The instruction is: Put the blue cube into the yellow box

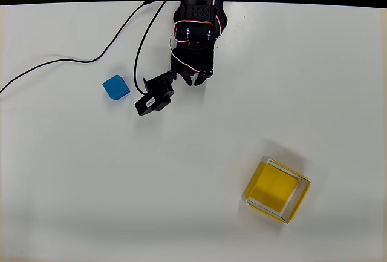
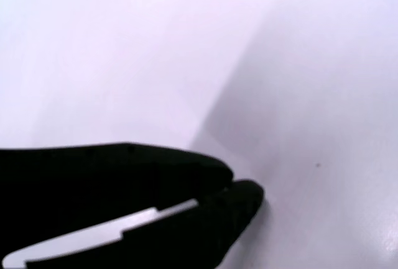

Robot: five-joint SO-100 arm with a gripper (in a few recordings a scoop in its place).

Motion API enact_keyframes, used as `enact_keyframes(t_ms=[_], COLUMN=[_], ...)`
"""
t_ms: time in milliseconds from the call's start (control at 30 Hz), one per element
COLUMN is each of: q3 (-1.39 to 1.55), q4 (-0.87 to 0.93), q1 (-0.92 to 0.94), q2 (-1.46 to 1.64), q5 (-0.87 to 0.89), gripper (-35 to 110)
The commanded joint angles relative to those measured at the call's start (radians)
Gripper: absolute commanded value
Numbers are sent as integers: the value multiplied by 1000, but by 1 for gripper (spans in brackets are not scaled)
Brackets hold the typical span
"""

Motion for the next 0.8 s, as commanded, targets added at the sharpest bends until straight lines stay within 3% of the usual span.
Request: enact_keyframes(t_ms=[0,267,400,567,767], q3=[28,28,8,-176,-489], q4=[12,14,-17,-118,-83], q1=[-11,-11,6,78,219], q2=[28,28,-11,-209,-430], q5=[51,37,-15,-49,-124], gripper=[0,0,8,20,20])
